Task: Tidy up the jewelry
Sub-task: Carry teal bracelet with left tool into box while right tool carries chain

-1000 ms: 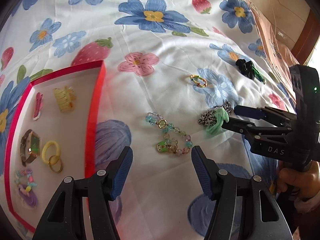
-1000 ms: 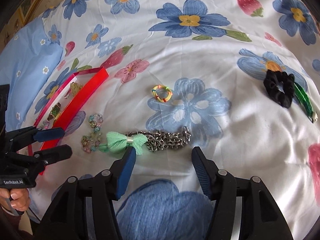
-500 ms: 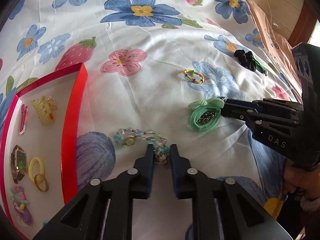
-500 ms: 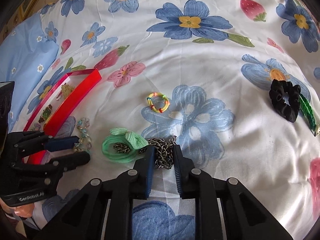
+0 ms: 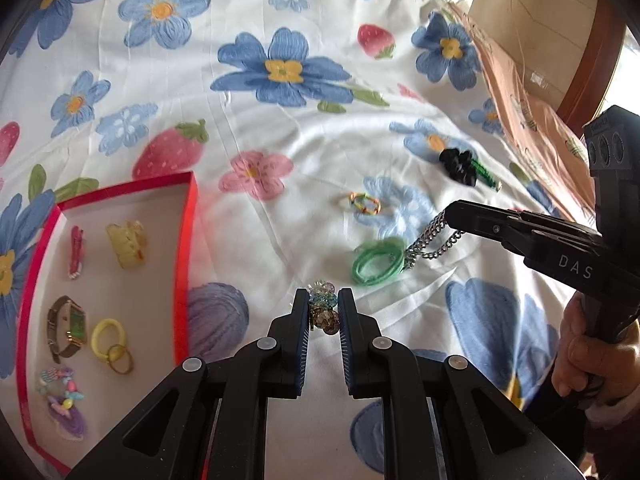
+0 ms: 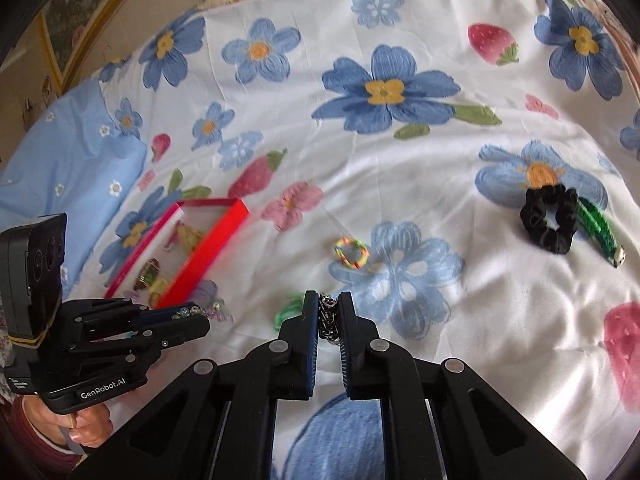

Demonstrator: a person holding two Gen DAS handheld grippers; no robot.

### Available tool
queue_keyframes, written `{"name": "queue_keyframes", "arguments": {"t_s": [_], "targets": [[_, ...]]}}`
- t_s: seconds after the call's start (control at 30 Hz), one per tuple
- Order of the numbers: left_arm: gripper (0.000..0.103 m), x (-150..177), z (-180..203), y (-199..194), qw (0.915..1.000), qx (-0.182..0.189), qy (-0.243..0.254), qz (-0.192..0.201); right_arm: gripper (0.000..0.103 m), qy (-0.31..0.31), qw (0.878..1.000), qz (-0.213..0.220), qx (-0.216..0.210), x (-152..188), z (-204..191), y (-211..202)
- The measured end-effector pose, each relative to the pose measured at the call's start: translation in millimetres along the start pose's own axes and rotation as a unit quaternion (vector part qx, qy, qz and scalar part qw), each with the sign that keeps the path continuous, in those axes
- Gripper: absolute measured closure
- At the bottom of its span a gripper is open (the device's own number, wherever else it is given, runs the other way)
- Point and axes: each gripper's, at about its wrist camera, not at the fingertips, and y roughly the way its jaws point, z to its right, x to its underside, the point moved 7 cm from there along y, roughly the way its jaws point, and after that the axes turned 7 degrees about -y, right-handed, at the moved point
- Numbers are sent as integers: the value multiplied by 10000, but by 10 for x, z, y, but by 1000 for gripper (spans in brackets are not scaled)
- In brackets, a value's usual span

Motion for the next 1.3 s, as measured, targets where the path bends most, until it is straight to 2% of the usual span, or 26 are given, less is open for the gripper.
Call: {"name": "queue_keyframes", "arguments": {"t_s": [0.23, 0.4, 0.77, 1.3], "targets": [[90, -33, -135, -501, 9991, 50, -146, 384, 94, -184, 9988, 437, -139, -282, -260, -277], [90, 3, -302, -795, 9980, 19, -284, 566, 94, -333, 9973, 589, -294, -401, -478, -367], [90, 187, -739, -1188, 9939, -157, -804, 737, 94, -557, 9949, 537, -646, -403, -915, -302], [90, 420, -1372, -1594, 9822, -477, -1565, 923, 94, -1003, 9862, 376, -1260, -422, -1659, -68]]}}
